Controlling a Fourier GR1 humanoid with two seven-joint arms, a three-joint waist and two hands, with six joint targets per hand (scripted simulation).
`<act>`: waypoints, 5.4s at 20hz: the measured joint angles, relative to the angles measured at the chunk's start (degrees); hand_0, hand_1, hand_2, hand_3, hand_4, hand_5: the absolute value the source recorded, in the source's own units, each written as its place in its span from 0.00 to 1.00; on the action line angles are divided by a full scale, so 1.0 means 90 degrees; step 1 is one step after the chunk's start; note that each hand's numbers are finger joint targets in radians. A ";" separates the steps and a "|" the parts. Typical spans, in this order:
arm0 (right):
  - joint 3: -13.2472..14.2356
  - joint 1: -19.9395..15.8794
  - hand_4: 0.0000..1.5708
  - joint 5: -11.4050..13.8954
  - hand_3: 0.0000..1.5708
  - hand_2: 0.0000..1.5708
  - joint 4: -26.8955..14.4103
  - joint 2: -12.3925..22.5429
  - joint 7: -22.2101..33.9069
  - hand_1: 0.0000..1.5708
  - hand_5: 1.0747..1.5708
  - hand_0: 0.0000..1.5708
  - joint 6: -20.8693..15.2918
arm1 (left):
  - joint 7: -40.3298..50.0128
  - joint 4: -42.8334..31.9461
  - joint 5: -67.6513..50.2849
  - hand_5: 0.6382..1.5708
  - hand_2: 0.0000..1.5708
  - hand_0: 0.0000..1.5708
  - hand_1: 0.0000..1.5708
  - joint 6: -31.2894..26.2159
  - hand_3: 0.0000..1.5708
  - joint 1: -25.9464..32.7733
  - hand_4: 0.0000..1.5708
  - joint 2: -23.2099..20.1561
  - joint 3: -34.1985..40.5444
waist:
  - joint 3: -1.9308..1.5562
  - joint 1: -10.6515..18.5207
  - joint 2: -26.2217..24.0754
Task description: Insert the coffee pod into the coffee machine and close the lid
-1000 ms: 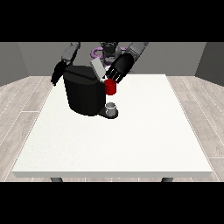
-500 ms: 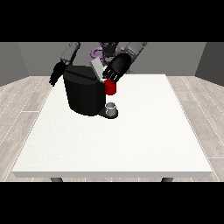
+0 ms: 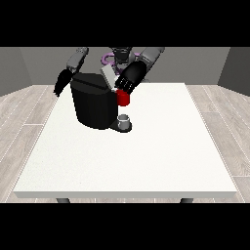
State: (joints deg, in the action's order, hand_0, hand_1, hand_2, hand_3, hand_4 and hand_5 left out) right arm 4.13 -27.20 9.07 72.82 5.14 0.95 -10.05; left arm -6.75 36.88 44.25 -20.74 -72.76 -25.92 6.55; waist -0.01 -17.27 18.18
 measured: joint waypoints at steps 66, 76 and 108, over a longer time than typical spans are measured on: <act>0.0490 0.1579 0.00 -0.0158 0.00 0.00 -0.0987 0.0057 -0.0537 0.00 1.00 0.00 -0.0095 | -0.1184 -0.0002 -0.1042 1.00 0.00 0.00 0.00 0.0743 0.00 0.1906 0.00 0.1558 0.1032 | 0.0012 0.1597 -0.2044; 0.0246 0.2097 0.00 -0.0387 0.00 0.00 -0.0398 -0.0108 -0.0354 0.00 1.00 0.00 0.0315 | -0.1466 -0.0221 -0.2148 1.00 0.00 0.00 0.00 0.0572 0.00 0.3997 0.25 0.2543 0.1742 | 0.0006 0.2216 -0.3679; 0.0771 -0.0308 0.00 -0.1291 0.00 0.00 -0.1105 0.0512 0.0513 0.00 1.00 0.00 0.1089 | -0.0308 0.3366 -0.3855 1.00 0.00 0.00 0.00 0.0422 0.00 0.5910 0.22 0.2756 0.0417 | -0.0001 0.3183 -0.2533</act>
State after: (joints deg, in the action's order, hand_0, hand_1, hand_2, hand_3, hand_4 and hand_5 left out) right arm 11.07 -29.97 -2.54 62.88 9.75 5.57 -0.24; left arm -9.52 67.17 9.56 -16.94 -19.56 -1.12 10.30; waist -0.02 11.37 -4.62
